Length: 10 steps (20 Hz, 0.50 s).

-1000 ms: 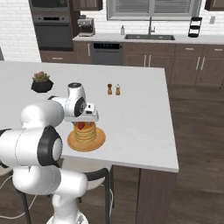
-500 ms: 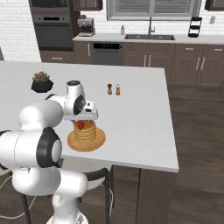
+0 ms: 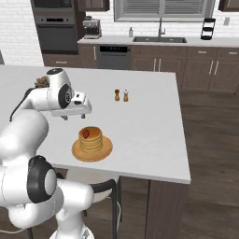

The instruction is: Take the strawberry from the fridge and place it on top of the pancake, located on the dining counter.

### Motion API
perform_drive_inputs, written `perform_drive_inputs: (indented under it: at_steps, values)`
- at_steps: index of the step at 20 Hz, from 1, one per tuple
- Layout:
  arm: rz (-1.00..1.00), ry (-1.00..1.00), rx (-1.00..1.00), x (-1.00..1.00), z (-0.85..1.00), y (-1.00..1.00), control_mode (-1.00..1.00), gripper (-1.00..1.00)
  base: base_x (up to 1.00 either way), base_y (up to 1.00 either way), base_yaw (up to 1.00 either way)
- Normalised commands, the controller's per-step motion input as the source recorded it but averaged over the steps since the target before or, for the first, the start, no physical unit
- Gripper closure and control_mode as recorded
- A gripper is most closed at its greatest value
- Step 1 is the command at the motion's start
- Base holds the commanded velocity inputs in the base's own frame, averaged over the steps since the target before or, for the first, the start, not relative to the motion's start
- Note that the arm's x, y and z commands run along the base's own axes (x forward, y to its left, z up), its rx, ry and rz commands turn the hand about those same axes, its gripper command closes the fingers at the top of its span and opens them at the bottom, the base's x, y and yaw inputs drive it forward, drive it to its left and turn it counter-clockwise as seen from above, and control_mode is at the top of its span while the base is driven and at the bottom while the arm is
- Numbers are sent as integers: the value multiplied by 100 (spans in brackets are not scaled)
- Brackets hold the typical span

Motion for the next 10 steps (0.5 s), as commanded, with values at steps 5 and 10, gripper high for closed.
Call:
perform_drive_inputs:
  at_steps: [5, 10]
  values:
    - [-1, -17, 0, -100, 16, 0, -100, -100, 0, 0, 0]
    - [-2, -22, 0, -100, 0, 28, -100, -100, 0, 0, 0]
